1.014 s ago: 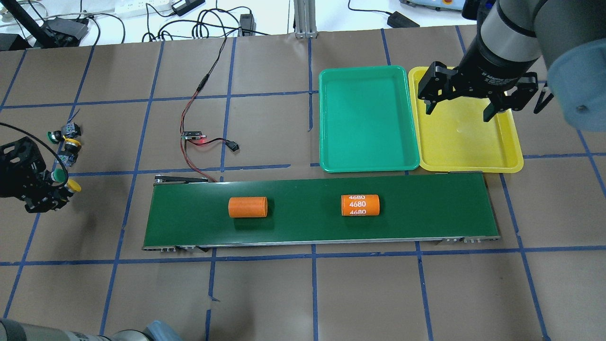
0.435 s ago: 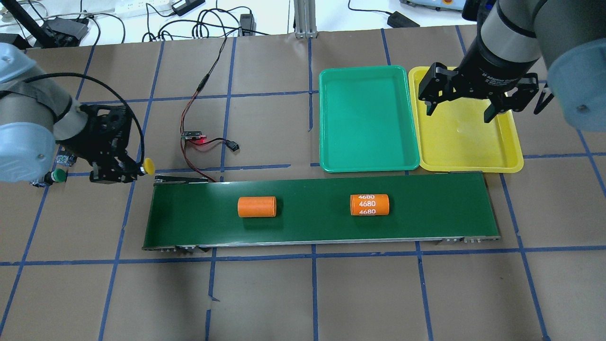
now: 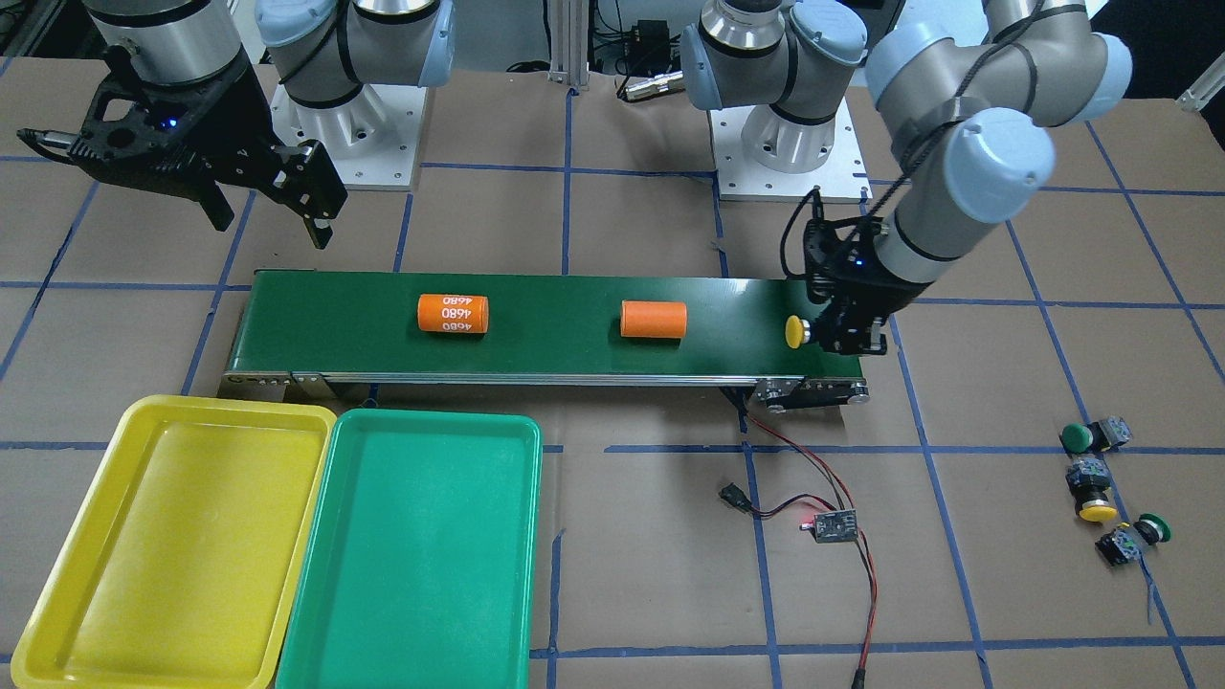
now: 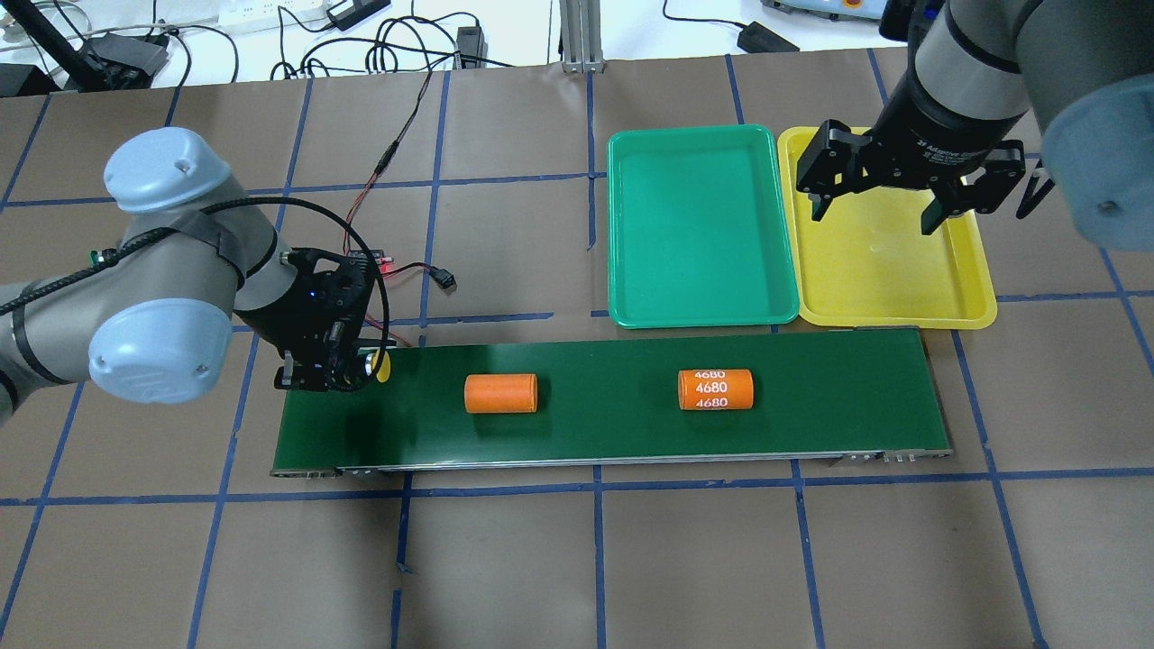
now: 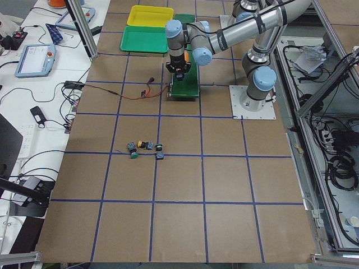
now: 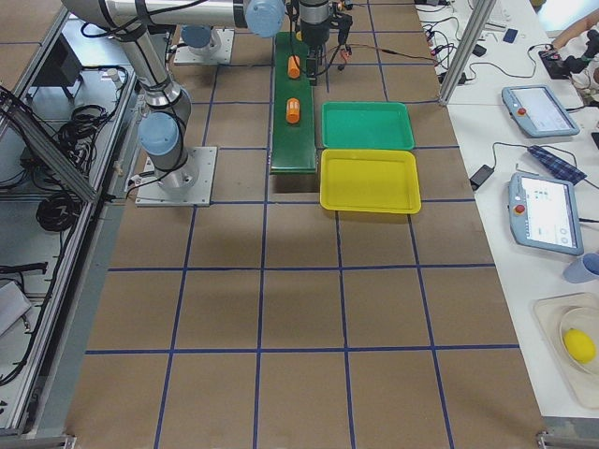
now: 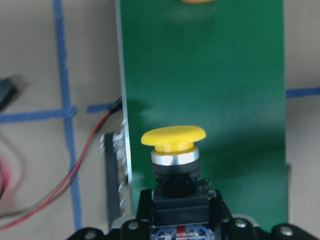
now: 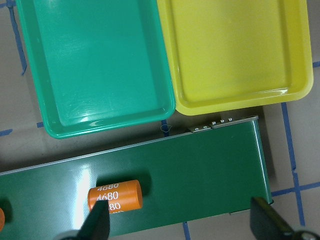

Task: Sort buttons by color to trays
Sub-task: 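Set the yellow-capped button upright on the belt with the left gripper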

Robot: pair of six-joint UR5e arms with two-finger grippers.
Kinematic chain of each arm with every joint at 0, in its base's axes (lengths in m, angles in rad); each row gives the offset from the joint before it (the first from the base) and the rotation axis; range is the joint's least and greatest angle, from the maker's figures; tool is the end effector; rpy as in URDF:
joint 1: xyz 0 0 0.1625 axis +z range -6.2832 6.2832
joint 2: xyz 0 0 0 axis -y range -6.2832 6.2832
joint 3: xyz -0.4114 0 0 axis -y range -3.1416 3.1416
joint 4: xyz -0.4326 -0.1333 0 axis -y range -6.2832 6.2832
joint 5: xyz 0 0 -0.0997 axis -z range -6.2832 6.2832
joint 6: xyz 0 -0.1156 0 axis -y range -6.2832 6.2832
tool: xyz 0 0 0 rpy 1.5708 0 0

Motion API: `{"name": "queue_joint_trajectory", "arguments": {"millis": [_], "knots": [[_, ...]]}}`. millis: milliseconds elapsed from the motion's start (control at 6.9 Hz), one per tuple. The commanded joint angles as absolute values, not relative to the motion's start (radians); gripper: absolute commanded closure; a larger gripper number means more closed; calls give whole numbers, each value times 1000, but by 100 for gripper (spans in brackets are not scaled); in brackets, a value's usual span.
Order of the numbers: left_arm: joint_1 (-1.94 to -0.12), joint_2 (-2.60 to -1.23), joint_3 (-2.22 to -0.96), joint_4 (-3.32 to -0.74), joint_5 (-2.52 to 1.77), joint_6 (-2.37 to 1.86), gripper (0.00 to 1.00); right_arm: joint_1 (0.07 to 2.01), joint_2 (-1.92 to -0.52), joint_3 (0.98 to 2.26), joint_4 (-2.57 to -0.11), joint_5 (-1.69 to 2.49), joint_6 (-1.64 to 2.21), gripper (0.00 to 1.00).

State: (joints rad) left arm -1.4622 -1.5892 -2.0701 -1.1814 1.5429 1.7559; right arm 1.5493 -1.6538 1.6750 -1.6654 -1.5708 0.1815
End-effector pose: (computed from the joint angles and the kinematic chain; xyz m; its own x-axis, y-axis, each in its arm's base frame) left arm -0.0850 -0.4796 0.2324 0.0772 0.9897 0.1207 0.9962 -0.0715 -0.0507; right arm 0.1224 -0.5091 0.4553 -0.9795 0.2011 -0.0132 0.2015 0.9768 -0.0721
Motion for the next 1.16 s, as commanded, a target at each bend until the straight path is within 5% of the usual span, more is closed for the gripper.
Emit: {"name": "queue_joint_trajectory", "arguments": {"millis": [0, 145, 724, 1014], "knots": [[-1476, -1575, -2128, -1123, 1543, 1736, 12, 1549, -1652, 1675, -1669, -1565, 181, 0], [-1473, -1577, -2128, -1100, 1546, 1735, 0, 1549, -1652, 1675, -1669, -1554, 183, 0], [-1265, -1580, -2102, -1005, 1542, 1738, 0, 1549, -1652, 1677, -1661, -1569, 183, 0], [-1117, -1681, -1951, -988, 1493, 1752, 0, 1549, -1651, 1677, -1660, -1571, 183, 0]]}}
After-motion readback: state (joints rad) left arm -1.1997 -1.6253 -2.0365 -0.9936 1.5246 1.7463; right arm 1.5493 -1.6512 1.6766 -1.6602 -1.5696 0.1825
